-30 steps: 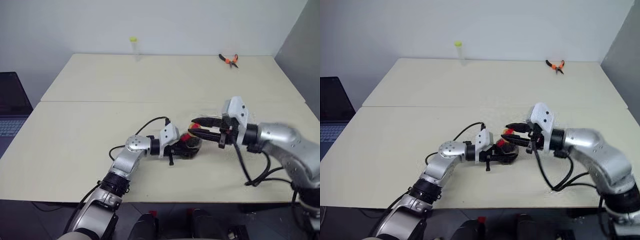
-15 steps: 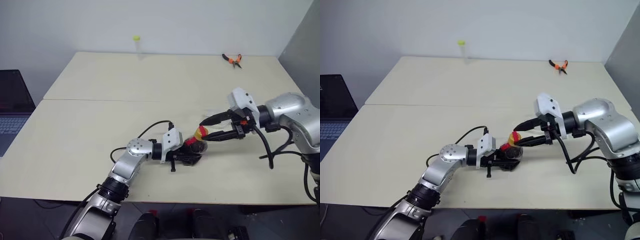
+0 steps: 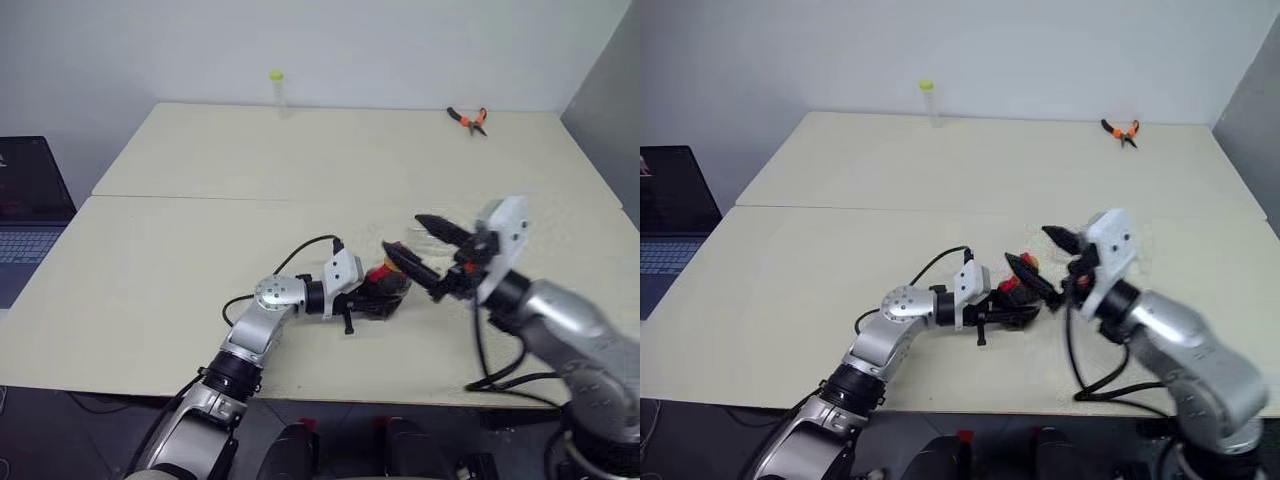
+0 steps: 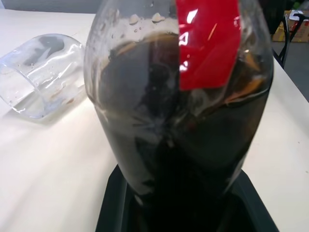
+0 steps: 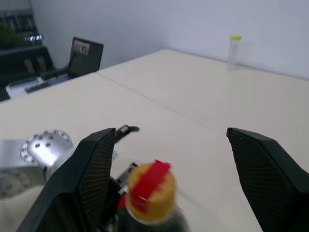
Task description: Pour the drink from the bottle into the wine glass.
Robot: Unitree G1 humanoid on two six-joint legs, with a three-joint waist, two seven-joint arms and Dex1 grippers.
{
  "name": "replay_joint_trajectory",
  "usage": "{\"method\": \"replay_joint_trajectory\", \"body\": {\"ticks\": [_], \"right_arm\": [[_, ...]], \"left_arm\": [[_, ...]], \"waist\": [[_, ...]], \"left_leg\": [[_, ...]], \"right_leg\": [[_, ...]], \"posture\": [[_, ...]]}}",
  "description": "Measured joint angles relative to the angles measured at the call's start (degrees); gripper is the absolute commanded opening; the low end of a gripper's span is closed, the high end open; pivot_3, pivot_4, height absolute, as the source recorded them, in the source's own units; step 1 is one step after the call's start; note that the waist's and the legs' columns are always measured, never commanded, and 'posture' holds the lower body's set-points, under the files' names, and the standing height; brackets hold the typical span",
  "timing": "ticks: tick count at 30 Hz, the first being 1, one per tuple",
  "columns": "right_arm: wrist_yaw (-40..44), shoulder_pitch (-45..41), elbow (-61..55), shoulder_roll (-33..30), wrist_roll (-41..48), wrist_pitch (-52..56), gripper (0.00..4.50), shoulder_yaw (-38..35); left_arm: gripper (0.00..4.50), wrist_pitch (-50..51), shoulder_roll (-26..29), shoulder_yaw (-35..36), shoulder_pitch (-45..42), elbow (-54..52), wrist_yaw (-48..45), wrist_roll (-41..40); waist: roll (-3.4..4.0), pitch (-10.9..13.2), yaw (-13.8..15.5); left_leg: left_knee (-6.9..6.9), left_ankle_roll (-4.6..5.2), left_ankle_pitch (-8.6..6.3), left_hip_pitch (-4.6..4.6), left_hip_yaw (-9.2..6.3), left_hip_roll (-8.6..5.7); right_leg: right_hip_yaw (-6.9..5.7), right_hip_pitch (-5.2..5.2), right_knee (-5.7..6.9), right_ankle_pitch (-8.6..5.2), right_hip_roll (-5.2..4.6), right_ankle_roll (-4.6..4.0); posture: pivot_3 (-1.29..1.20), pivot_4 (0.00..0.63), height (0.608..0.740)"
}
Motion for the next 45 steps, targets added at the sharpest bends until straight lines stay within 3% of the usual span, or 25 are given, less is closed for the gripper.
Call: {"method": "replay_joint_trajectory", "body": {"ticks": [9,12,18,25,27,33,38,42,45], "right_arm": [[-2.7,1.9,0.0,0.7,-3.4,-1.6,3.91,2.8],[-2.5,2.4,0.1,0.7,-3.5,-2.3,3.33,2.8],[-0.6,3.7,0.3,0.6,-3.2,-3.5,1.27,3.2],[2.8,3.8,1.9,-1.4,-2.6,-5.2,1.27,2.6],[7.3,2.3,5.0,-4.2,-1.1,-6.8,1.27,1.7],[34.0,-9.8,24.9,-18.2,0.2,-14.7,1.27,4.6],[48.5,-20.9,38.2,-22.1,-2.3,-20.2,1.27,12.0],[52.0,-23.3,40.5,-22.1,-3.3,-20.6,1.27,13.5],[50.5,-22.0,37.3,-22.2,-3.1,-17.7,2.30,12.3]], "left_arm": [[0.74,-0.8,0.0,0.0,-0.3,0.7,0.0,0.1],[0.74,-0.8,0.0,0.0,-0.3,0.7,0.0,0.1],[0.74,-0.8,0.0,0.0,-0.4,0.8,0.2,0.4],[0.70,-1.0,0.0,0.0,-0.4,0.7,0.1,1.0],[0.69,-0.9,-0.1,-0.1,-0.5,0.7,0.1,1.1],[0.69,0.7,0.0,-0.5,-0.4,-0.7,0.1,1.1],[0.69,1.4,0.9,-0.3,0.3,-2.4,0.2,1.1],[0.69,1.5,1.1,-0.2,0.9,-3.1,0.2,1.0],[0.68,1.5,1.4,-0.3,1.4,-3.9,0.2,1.0]], "waist": [[0.00,0.0,-0.2],[0.00,0.0,-0.3],[0.00,0.0,-0.7],[0.00,0.0,-0.8],[0.00,0.0,-0.9],[0.01,0.0,-1.2],[0.02,0.0,-1.5],[0.02,0.0,-1.4],[0.01,0.0,-1.3]], "left_leg": [[-0.01,0.18,-0.10,0.02,-0.01,0.03],[-0.01,0.18,-0.10,0.02,-0.02,0.03],[-0.01,0.19,-0.11,0.02,-0.02,0.04],[0.00,0.19,-0.11,0.04,-0.01,0.03],[0.01,0.20,-0.11,0.07,0.03,0.00],[-0.06,0.24,-0.12,0.16,0.04,0.06],[-0.03,0.23,-0.12,0.16,0.08,0.09],[-0.02,0.21,-0.11,0.11,0.01,0.10],[-0.01,0.21,-0.11,0.10,-0.01,0.10]], "right_leg": [[-0.01,0.02,-0.02,0.00,0.06,0.00],[-0.02,0.02,-0.02,0.00,0.06,0.00],[-0.01,0.02,-0.01,0.00,0.07,0.00],[-0.01,0.04,-0.01,0.00,0.07,0.00],[0.01,0.08,-0.01,0.00,0.07,0.00],[-0.03,0.15,-0.06,-0.01,0.13,-0.01],[0.01,0.11,-0.03,0.00,0.11,-0.02],[-0.02,0.10,-0.05,-0.01,0.02,-0.02],[-0.02,0.09,-0.05,-0.01,-0.08,-0.02]], "posture": [[0.00,0.150,0.740],[0.00,0.150,0.740],[0.00,0.150,0.740],[0.00,0.150,0.740],[0.00,0.150,0.740],[0.00,0.150,0.740],[0.00,0.150,0.740],[0.00,0.150,0.740],[0.00,0.150,0.740]]}}
